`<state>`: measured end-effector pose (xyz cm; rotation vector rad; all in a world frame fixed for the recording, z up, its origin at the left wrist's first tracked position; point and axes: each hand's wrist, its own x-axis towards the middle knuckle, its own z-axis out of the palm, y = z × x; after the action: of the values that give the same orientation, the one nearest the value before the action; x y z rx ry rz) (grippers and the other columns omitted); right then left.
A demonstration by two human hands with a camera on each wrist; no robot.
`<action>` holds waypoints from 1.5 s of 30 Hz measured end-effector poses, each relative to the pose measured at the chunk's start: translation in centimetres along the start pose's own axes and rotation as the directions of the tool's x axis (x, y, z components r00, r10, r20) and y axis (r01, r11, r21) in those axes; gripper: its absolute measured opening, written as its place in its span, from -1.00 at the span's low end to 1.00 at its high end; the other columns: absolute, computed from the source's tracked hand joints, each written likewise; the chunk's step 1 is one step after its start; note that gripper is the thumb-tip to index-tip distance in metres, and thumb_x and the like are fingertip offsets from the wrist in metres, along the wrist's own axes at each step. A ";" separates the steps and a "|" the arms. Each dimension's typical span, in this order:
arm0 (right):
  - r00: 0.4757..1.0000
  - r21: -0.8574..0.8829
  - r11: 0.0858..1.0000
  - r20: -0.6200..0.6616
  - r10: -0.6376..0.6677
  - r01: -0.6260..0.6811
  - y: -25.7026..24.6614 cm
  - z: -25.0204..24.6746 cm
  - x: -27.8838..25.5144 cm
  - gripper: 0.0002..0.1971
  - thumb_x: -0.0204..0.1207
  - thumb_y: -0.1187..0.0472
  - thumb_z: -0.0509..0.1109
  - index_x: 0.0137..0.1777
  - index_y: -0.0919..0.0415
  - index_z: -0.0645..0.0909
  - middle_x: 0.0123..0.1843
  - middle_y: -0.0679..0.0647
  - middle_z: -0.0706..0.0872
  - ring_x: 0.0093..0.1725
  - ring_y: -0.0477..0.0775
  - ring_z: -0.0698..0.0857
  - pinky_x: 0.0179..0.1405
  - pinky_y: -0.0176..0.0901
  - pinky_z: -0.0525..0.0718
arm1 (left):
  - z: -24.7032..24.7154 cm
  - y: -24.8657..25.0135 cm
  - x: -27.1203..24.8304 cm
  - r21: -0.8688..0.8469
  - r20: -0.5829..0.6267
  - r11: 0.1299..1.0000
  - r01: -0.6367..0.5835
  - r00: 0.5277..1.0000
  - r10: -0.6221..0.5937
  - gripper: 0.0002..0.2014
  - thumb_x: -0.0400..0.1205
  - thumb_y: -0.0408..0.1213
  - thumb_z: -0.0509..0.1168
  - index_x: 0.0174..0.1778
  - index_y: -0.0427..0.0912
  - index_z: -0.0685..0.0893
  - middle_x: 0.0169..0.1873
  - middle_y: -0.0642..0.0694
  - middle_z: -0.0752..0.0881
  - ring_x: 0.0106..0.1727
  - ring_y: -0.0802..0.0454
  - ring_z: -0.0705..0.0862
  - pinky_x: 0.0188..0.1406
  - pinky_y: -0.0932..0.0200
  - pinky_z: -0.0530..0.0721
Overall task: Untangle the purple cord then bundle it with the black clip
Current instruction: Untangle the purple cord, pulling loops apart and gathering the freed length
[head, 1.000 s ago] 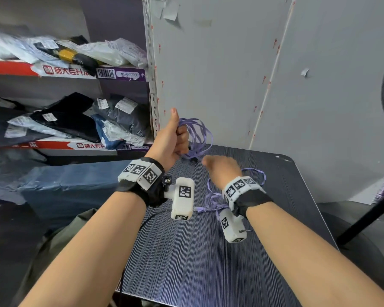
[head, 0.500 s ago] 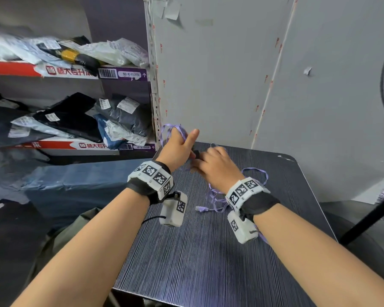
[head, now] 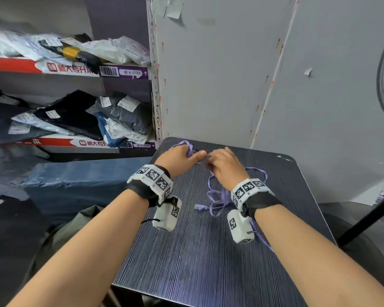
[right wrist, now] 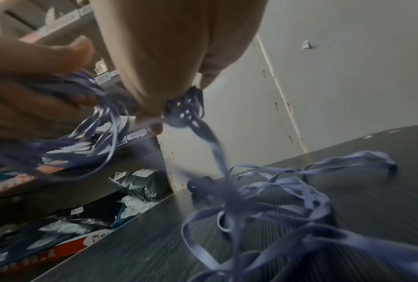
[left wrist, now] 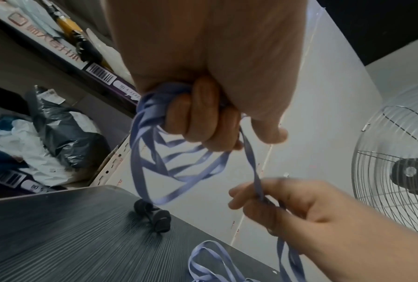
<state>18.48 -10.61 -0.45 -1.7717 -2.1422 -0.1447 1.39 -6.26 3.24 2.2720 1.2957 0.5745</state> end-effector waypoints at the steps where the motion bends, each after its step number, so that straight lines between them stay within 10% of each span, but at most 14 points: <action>1: 0.999 0.035 0.999 0.009 0.032 -0.032 0.2 0.0 -0.2 -0.75 0.60 0.22 0.28 0.22 0.19 0.67 0.33 0.03 0.64 0.43 0.13 0.44 0.62 0.04 0.04 | -0.1 -0.3 -0.1 0.009 0.052 1.000 0.000 0.999 -0.001 -0.48 0.60 0.19 0.20 -0.44 -0.16 0.29 -0.54 -0.02 0.33 -0.48 0.03 0.36 -0.49 0.15 0.23; 7: 0.981 0.224 0.955 0.009 0.195 -0.192 -0.1 -0.6 -0.5 -0.77 0.65 0.22 0.20 0.26 0.15 0.55 0.26 0.05 0.65 0.17 0.14 0.62 0.04 -0.10 0.53 | -0.3 -2.6 -0.2 -0.065 0.142 0.996 0.063 0.988 -0.053 -0.68 0.64 -0.05 0.27 -0.34 -0.18 0.62 -0.55 -0.04 0.47 -0.51 0.07 0.43 -0.54 0.26 0.38; 11: 0.962 0.326 0.905 0.079 0.261 -0.272 1.2 -0.8 -0.8 -0.81 0.61 0.21 0.29 0.08 0.18 0.72 0.40 0.05 0.57 0.39 0.14 0.49 0.35 -0.02 0.40 | -0.9 -3.6 -0.4 -0.168 0.144 0.977 0.133 0.983 -0.109 -0.62 0.66 -0.01 0.24 -0.20 -0.28 0.71 -0.55 -0.08 0.47 -0.58 0.11 0.40 -0.54 0.25 0.38; 15: 0.951 0.214 0.928 0.111 0.288 -0.306 1.5 -0.6 -1.2 -0.76 0.63 0.20 0.27 0.17 0.06 0.73 0.42 0.01 0.56 0.42 0.19 0.40 0.40 0.08 0.38 | -0.7 -4.1 -0.3 -0.359 0.099 0.916 0.180 0.983 -0.154 -0.65 0.66 -0.01 0.24 -0.33 -0.18 0.62 -0.16 -0.23 0.76 -0.13 -0.18 0.72 -0.15 -0.06 0.64; 18: 0.947 0.248 0.916 0.148 0.285 -0.314 0.7 -0.4 -1.0 -0.74 0.62 0.17 0.27 0.25 -0.01 0.67 0.23 0.05 0.64 0.27 0.18 0.55 0.24 0.08 0.54 | -0.4 -4.3 0.0 -0.541 0.008 0.806 0.238 0.960 -0.279 -0.63 0.65 0.01 0.24 -0.40 -0.13 0.53 -0.58 -0.04 0.45 -0.57 0.01 0.39 -0.58 0.24 0.37; 23: 0.928 0.288 0.886 0.193 0.318 -0.363 0.7 -0.3 -1.4 -0.69 0.68 0.12 0.17 0.33 -0.12 0.60 0.26 0.11 0.72 0.17 0.20 0.69 0.05 0.00 0.64 | -1.3 -4.3 -0.2 -0.585 -0.231 0.791 0.181 0.897 -0.376 -0.61 0.70 -0.15 0.19 -0.47 -0.14 0.39 -0.57 -0.04 0.44 -0.58 0.14 0.43 -0.54 0.32 0.40; 30: 0.845 -0.081 0.880 0.249 0.473 -0.469 2.6 0.7 -2.1 -0.67 0.65 0.27 0.17 0.30 -0.01 0.61 0.12 0.12 0.75 0.13 0.21 0.70 0.01 0.01 0.61 | -1.7 -5.7 0.2 -0.626 -0.329 0.758 0.182 0.820 -0.468 -0.58 0.69 -0.12 0.20 -0.50 -0.12 0.33 -0.51 -0.06 0.41 -0.46 0.10 0.37 -0.20 0.15 0.36; 36: 0.793 -0.268 0.790 0.126 0.597 -0.552 3.2 1.1 -2.8 -0.71 0.55 0.26 0.26 0.23 0.08 0.64 0.26 0.09 0.64 0.38 0.22 0.43 0.37 0.17 0.40 | -1.7 -6.2 0.3 -0.635 -0.363 0.752 0.176 0.791 -0.492 -0.60 0.68 -0.13 0.20 -0.50 -0.09 0.33 -0.47 -0.08 0.44 -0.27 -0.04 0.44 -0.16 0.11 0.39; 39: 0.785 -0.201 0.782 0.083 0.614 -0.590 3.6 0.9 -3.2 -0.71 0.58 0.29 0.26 0.27 0.16 0.63 0.37 0.15 0.51 0.39 0.25 0.38 0.22 0.12 0.56 | -1.9 -6.3 0.3 -0.633 -0.378 0.754 0.175 0.780 -0.498 -0.60 0.69 -0.13 0.18 -0.48 -0.09 0.33 -0.40 -0.13 0.48 -0.25 -0.06 0.46 -0.13 0.12 0.39; 45: 0.693 0.272 0.662 0.026 0.721 -0.699 4.3 1.2 -3.5 -0.75 0.61 0.37 0.16 0.05 0.28 0.69 -0.03 0.30 0.75 -0.14 0.28 0.72 -0.08 0.06 0.73 | -1.7 -5.8 0.3 -0.637 -0.389 0.748 0.187 0.760 -0.521 -0.65 0.69 -0.11 0.16 -0.32 -0.28 0.45 -0.31 -0.24 0.56 -0.12 -0.26 0.59 0.04 -0.09 0.55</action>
<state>22.91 -12.62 -3.36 -2.2335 -1.1822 0.2550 -3.38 -3.06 1.29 1.3312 1.5171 1.3265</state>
